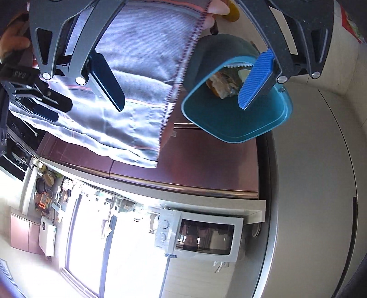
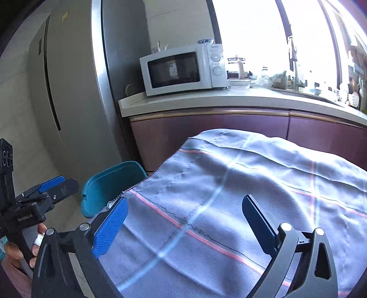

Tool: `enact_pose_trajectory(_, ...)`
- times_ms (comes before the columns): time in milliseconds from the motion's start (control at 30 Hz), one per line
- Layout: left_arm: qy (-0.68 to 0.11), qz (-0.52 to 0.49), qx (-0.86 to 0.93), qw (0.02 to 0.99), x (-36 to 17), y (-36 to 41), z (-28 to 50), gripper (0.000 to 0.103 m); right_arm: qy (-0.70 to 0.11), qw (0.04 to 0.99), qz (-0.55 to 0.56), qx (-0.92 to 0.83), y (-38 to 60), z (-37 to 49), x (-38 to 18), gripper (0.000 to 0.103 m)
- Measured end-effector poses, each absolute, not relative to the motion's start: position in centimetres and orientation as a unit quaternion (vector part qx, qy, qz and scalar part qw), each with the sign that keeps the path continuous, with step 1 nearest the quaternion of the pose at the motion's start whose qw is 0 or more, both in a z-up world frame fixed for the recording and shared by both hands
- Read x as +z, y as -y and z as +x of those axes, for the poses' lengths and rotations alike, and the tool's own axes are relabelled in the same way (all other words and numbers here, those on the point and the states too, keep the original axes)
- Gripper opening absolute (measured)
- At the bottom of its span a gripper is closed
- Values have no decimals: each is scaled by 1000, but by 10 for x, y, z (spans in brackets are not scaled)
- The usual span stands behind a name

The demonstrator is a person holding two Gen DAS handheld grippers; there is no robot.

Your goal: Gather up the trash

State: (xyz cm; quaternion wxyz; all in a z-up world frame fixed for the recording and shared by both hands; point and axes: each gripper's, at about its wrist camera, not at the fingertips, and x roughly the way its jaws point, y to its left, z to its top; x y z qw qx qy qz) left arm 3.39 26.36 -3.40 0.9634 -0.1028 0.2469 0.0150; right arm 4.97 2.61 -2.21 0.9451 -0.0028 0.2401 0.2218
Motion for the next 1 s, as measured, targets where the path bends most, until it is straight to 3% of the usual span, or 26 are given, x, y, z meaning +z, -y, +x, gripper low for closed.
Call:
enact_pose_trajectory(433,-182,-56,-1,982,-19,-173,-10,97,-157,981,5,111,53,-23,-25,96)
enact_pose_trajectory(1000,-132,-10,-28,991,-8,-114,-35,97,-91,995,7,37,85,-67,-23,96)
